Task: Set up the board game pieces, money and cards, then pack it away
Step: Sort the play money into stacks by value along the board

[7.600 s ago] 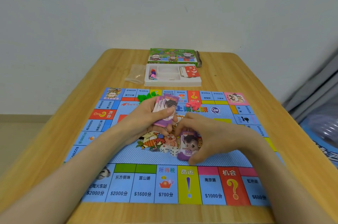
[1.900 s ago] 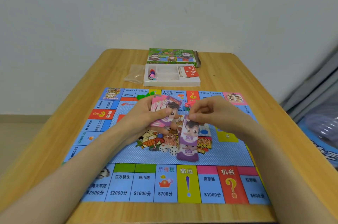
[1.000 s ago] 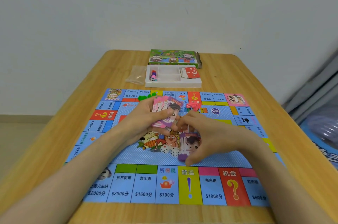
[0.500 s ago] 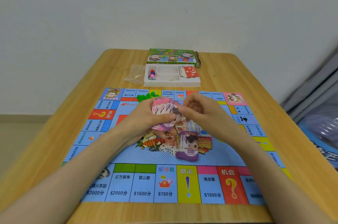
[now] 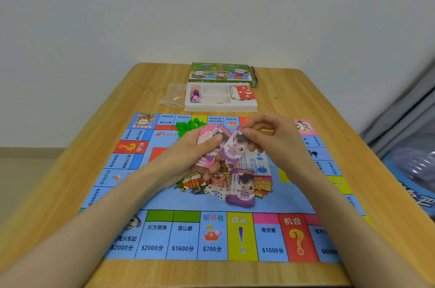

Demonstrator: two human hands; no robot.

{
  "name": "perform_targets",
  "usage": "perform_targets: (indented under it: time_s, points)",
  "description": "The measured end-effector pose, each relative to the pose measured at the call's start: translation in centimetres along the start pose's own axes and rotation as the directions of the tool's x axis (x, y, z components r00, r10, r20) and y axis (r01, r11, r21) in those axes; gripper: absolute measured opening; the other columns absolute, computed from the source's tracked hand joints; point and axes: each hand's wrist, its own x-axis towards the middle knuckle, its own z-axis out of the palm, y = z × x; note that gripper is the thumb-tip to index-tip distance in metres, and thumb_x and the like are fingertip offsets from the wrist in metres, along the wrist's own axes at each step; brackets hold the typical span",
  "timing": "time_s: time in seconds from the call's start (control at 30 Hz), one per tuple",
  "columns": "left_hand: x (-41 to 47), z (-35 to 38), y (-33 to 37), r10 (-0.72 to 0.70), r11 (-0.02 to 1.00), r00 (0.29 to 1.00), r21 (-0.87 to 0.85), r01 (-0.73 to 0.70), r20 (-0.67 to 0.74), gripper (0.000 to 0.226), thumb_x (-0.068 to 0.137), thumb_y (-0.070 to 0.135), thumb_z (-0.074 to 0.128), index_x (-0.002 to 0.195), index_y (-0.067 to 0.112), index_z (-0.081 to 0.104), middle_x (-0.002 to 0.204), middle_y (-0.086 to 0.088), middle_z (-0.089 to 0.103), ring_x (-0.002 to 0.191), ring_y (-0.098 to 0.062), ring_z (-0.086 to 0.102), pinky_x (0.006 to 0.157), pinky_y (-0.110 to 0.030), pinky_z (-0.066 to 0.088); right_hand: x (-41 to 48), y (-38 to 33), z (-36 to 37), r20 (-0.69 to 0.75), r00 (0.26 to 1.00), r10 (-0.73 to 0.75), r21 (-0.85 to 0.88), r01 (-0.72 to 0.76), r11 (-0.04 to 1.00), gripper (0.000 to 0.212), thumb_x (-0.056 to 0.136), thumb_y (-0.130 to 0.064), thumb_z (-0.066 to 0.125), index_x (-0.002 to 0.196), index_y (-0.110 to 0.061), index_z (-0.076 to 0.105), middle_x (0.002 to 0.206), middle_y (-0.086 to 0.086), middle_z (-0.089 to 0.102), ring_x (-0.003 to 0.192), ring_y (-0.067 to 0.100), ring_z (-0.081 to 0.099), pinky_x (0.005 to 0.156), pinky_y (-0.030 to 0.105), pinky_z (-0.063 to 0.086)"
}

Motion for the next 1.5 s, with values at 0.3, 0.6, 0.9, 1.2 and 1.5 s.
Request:
perform_targets:
  time_s: [0.3, 0.6, 0.9, 1.2, 1.5]
  points:
    - [0.3, -0.4, 0.0, 0.001, 0.990, 1.000, -0.140, 0.000, 0.006, 0.035, 0.087, 0.044, 0.045, 0.100, 0.011, 0.041, 0.065, -0.002, 0.052, 0.047, -0.014, 0.049, 0.036, -0.021, 0.040, -0.2, -0.7, -1.3, 0.383, 0.902, 0.199, -0.272, -0.096, 0.957, 0.009, 0.082, -0.008, 0.069, 0.077, -0.015, 0.069, 0.074, 0.008, 0.071, 0.066, 0.010, 0.064, 0.062, 0.020, 0.049]
    - [0.3, -0.4, 0.1, -0.016, 0.990, 0.999, -0.137, 0.020, 0.033, 0.042, 0.085, 0.049, 0.042, 0.102, 0.010, 0.044, 0.064, -0.001, 0.053, 0.046, -0.013, 0.050, 0.036, -0.021, 0.042, -0.1, 0.0, -0.6, 0.417, 0.883, 0.214, -0.410, -0.027, 0.912, 0.010, 0.078, -0.013, 0.074, 0.071, -0.016, 0.068, 0.070, 0.004, 0.070, 0.063, 0.006, 0.064, 0.063, 0.020, 0.050]
    - [0.3, -0.4, 0.1, -0.021, 0.990, 0.999, -0.140, 0.026, 0.039, 0.040, 0.086, 0.048, 0.042, 0.101, 0.011, 0.046, 0.064, -0.002, 0.053, 0.047, -0.014, 0.051, 0.037, -0.020, 0.042, -0.4, -0.3, -0.8, 0.418, 0.896, 0.151, -0.479, 0.076, 0.875, 0.018, 0.073, -0.029, 0.079, 0.081, -0.021, 0.065, 0.073, -0.014, 0.056, 0.061, -0.003, 0.048, 0.056, 0.012, 0.040]
    - [0.4, -0.4, 0.2, -0.026, 0.992, 1.000, -0.125, 0.027, 0.009, 0.045, 0.085, 0.049, 0.042, 0.106, 0.010, 0.044, 0.064, -0.002, 0.052, 0.046, -0.014, 0.050, 0.036, -0.020, 0.042, -1.8, -0.7, 0.0, 0.696, 0.681, 0.228, -0.553, 0.306, 0.775, 0.060, 0.074, -0.028, 0.077, 0.120, -0.029, 0.038, 0.114, -0.010, 0.036, 0.108, 0.009, 0.038, 0.088, 0.020, 0.041]
    - [0.4, -0.3, 0.2, -0.061, 0.987, 0.998, -0.150, 0.062, 0.006, 0.044, 0.087, 0.049, 0.042, 0.099, 0.008, 0.048, 0.065, -0.003, 0.052, 0.050, -0.016, 0.051, 0.036, -0.022, 0.043, -1.6, -0.4, 0.0, 0.703, 0.681, 0.204, -0.502, 0.273, 0.820, 0.059, 0.074, -0.031, 0.078, 0.120, -0.027, 0.041, 0.118, -0.008, 0.041, 0.110, 0.008, 0.041, 0.092, 0.023, 0.041]
